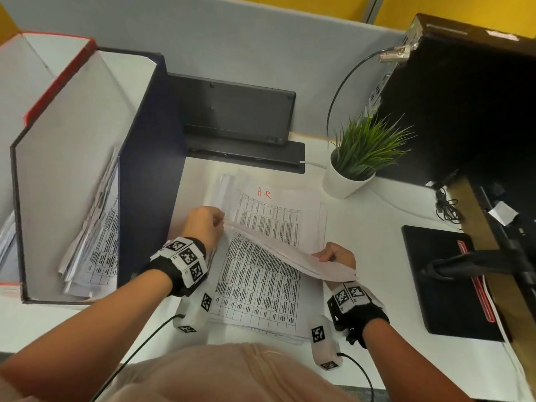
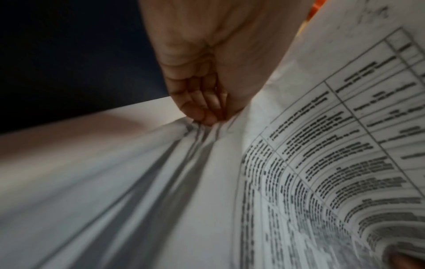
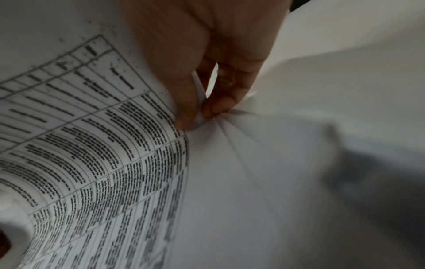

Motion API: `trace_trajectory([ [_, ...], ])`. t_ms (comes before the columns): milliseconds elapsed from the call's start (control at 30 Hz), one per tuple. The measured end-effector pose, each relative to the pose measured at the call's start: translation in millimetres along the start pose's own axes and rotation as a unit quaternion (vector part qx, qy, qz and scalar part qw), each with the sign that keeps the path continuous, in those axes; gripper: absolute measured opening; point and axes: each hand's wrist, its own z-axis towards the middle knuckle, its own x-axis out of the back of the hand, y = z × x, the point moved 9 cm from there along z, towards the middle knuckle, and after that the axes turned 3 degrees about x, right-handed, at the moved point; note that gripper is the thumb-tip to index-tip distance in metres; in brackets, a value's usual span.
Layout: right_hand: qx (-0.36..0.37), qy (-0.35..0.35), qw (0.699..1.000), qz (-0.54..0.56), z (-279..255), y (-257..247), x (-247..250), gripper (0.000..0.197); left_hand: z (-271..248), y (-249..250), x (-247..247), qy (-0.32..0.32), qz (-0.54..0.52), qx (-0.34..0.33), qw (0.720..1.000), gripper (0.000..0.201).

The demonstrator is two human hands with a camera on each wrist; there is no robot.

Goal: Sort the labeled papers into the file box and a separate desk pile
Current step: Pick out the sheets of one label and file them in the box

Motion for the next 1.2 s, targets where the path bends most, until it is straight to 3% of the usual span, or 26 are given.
trace_trajectory([
  [133, 0.089, -0.005, 0.973, -0.211, 0, -13, 0, 0.049, -9, 13, 11, 0.072, -0.007, -0.099, 0.992, 0.020],
  [233, 0.137, 0.003, 0.956, -0.260, -5, -22, -1, 0.044, -14, 14, 14, 0.096, -0.074, -0.121, 0.985, 0.018],
  [333, 0.106, 0.011, 0.961, -0.256, -13, -22, -1, 0.031, -10, 2, 3, 0.036, -0.191, -0.065, 0.979, 0.026],
  [500, 0.136, 0.036, 0.955, -0.260, -18, -32, -2, 0.066, -5, 6, -11, -0.075, -0.248, -0.043, 0.965, 0.034],
  [700, 0.093, -0.001, 0.963, -0.254, -15, -22, -3, 0.033, -7, 17, -19, -0.165, -0.308, -0.043, 0.936, 0.039],
  [767, 0.100, -0.007, 0.962, -0.252, -14, -22, -4, 0.030, -2, 12, -17, -0.147, -0.293, -0.010, 0.945, 0.036],
  [833, 0.106, -0.017, 0.959, -0.264, -14, -23, -7, 0.019, 7, 0, -10, -0.088, -0.260, 0.043, 0.961, 0.027],
  [933, 0.114, -0.040, 0.966, -0.229, -14, -26, -11, 0.035, 13, -20, -4, -0.028, -0.260, 0.148, 0.954, 0.030],
  [1100, 0.057, -0.011, 0.988, -0.142, -10, -16, -1, 0.028, 18, -20, -8, -0.070, -0.043, 0.129, 0.988, 0.030],
  [1200, 0.049, -0.011, 0.989, -0.140, -9, -17, -2, 0.038, 18, -19, -11, -0.068, -0.041, 0.128, 0.989, 0.028],
])
